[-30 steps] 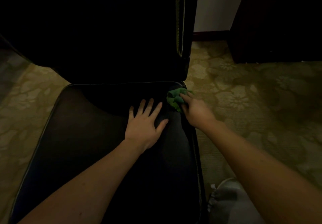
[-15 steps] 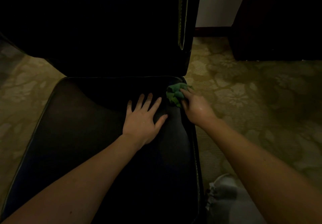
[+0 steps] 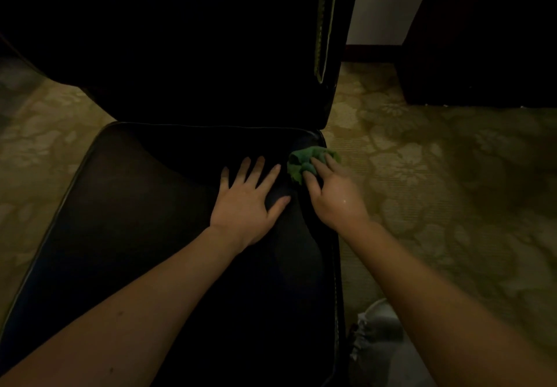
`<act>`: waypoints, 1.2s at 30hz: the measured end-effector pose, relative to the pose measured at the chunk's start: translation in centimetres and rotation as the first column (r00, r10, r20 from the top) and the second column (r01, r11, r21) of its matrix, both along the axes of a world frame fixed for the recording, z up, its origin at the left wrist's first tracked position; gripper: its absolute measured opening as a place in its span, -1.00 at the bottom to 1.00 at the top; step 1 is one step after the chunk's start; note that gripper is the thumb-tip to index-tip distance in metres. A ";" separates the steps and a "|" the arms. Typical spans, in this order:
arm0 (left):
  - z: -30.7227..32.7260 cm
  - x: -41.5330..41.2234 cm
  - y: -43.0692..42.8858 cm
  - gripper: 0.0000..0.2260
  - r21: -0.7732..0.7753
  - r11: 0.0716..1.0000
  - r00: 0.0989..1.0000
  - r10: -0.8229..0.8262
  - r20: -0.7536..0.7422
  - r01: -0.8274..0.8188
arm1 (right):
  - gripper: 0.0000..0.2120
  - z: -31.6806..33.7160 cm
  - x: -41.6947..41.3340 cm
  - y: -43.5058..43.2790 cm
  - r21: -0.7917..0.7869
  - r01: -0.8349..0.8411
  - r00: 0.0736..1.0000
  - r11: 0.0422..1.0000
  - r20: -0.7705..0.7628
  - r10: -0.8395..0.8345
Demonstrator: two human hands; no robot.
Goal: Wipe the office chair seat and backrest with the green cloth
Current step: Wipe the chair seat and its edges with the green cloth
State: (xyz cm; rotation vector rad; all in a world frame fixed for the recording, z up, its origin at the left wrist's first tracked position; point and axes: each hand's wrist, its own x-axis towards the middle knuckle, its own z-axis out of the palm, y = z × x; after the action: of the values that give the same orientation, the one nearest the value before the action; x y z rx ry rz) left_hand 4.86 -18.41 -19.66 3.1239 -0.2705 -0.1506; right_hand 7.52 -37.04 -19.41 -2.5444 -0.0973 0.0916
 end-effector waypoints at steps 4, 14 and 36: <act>0.4 -0.6 -1.3 -0.27 -0.013 0.999 0.998 0.047 -0.038 -0.047 | -0.52 -0.2 1.3 0.8 -0.044 0.014 1.000 0.999 0.005 -0.014; -0.1 -0.9 -1.8 -0.22 -0.011 0.997 0.997 0.071 -0.028 -0.072 | -0.51 0.2 0.4 0.3 -0.122 -0.017 1.000 0.992 -0.019 0.015; -0.6 -1.0 -1.7 -0.23 -0.047 0.996 0.997 0.079 0.024 -0.078 | -0.54 1.0 2.8 0.0 -0.037 -0.062 0.997 0.997 -0.048 0.061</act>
State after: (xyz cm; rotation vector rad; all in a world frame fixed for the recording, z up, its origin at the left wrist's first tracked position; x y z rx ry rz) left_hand 3.85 -20.10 -20.26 3.0862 -0.1488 -0.1026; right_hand 10.31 -37.01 -18.40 -2.5763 -0.1569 0.1787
